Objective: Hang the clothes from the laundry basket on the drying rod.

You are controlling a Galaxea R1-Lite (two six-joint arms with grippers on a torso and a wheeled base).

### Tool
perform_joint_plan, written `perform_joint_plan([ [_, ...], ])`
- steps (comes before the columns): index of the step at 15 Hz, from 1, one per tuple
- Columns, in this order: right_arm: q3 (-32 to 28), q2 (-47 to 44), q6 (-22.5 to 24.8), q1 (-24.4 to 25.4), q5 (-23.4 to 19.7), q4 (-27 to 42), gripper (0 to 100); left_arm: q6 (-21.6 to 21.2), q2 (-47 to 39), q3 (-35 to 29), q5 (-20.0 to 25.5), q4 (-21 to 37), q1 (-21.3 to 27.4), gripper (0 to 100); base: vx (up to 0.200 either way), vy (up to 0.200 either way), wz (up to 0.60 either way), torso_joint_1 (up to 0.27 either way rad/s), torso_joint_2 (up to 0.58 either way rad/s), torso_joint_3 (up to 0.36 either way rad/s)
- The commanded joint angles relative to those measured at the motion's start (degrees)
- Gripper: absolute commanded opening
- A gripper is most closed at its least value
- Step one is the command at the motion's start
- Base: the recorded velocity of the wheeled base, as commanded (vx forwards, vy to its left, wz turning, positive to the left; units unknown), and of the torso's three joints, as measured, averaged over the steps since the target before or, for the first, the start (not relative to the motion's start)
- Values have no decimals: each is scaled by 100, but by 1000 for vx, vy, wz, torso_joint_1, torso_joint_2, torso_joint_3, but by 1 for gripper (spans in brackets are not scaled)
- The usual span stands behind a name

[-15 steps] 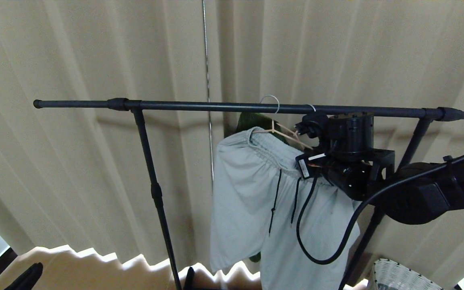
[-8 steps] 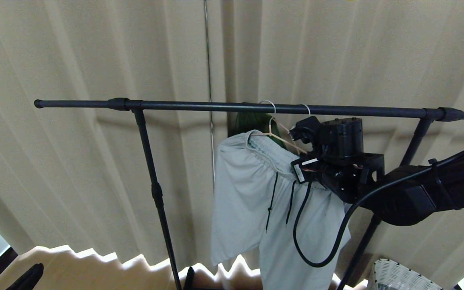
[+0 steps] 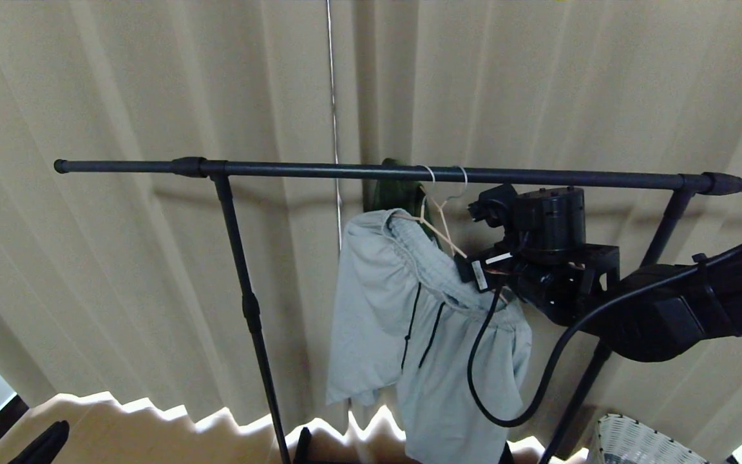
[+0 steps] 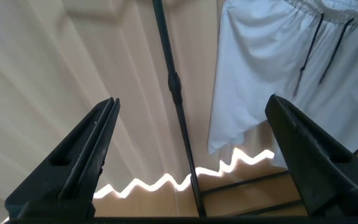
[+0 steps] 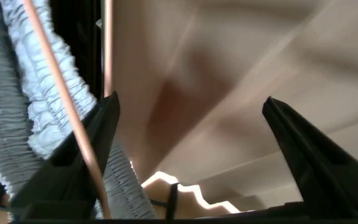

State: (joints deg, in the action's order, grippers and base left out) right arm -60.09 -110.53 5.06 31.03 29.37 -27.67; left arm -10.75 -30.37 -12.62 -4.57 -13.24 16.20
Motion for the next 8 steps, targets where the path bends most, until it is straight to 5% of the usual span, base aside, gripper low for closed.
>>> perform_joint_plan([
  [1, 32, 67, -49, 0, -1, -19, 100, 3, -4, -4, 0, -3, 6, 100, 0, 0, 0, 0, 0, 0],
  [8, 269, 533, -453, 0, -397, -28, 100, 3, -4, -4, -9, -3, 6, 100, 0, 0, 0, 0, 0, 0],
])
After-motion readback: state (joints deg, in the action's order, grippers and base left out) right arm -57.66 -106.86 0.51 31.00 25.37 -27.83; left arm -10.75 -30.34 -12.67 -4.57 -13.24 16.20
